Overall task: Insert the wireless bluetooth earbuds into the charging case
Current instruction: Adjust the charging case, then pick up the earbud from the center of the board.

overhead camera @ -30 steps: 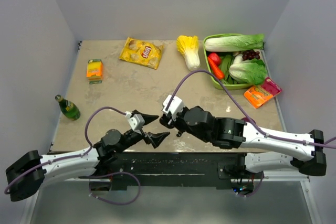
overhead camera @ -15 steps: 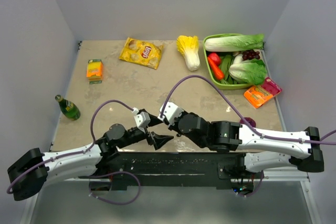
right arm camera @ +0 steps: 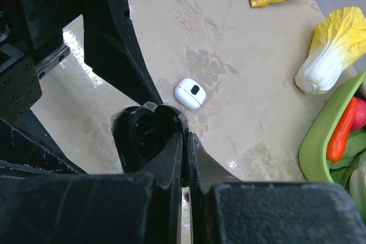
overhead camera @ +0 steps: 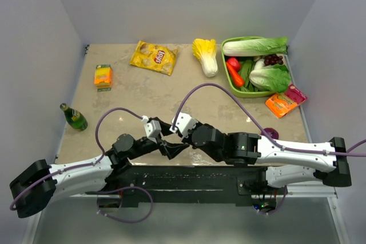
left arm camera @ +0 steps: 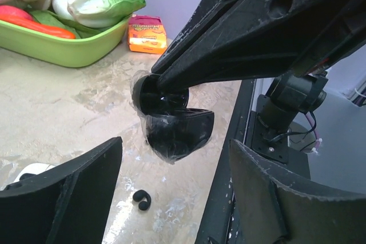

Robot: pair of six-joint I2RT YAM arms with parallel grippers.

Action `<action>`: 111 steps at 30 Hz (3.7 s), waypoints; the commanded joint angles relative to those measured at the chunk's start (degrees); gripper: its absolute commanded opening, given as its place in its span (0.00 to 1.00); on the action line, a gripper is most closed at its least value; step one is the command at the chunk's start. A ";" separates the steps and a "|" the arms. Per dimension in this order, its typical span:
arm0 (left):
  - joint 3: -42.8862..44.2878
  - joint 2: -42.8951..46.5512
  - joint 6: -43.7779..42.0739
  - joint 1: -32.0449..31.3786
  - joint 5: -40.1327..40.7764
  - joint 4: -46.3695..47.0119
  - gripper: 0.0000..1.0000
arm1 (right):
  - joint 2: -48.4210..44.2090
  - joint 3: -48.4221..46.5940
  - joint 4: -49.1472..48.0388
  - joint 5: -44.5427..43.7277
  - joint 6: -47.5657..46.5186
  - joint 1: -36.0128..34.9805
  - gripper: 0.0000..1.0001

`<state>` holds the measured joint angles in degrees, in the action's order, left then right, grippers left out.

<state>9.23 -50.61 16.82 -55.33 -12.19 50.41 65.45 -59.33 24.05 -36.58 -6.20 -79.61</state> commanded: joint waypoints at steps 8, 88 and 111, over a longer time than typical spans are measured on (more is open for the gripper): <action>3.33 -3.71 -0.03 1.71 -4.16 6.45 0.72 | 0.82 -1.23 -2.34 -1.48 0.13 -0.45 0.00; -20.04 11.50 9.37 4.44 2.17 23.77 0.00 | -6.74 30.50 -14.57 16.12 49.07 25.65 0.48; -23.21 10.70 10.51 4.44 3.75 27.37 0.00 | 2.75 31.99 -23.26 24.19 50.58 21.61 0.48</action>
<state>2.85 -41.12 26.46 -51.37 -9.54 72.47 66.52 -27.42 5.50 -13.85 44.97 -57.19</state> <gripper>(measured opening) 0.347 0.510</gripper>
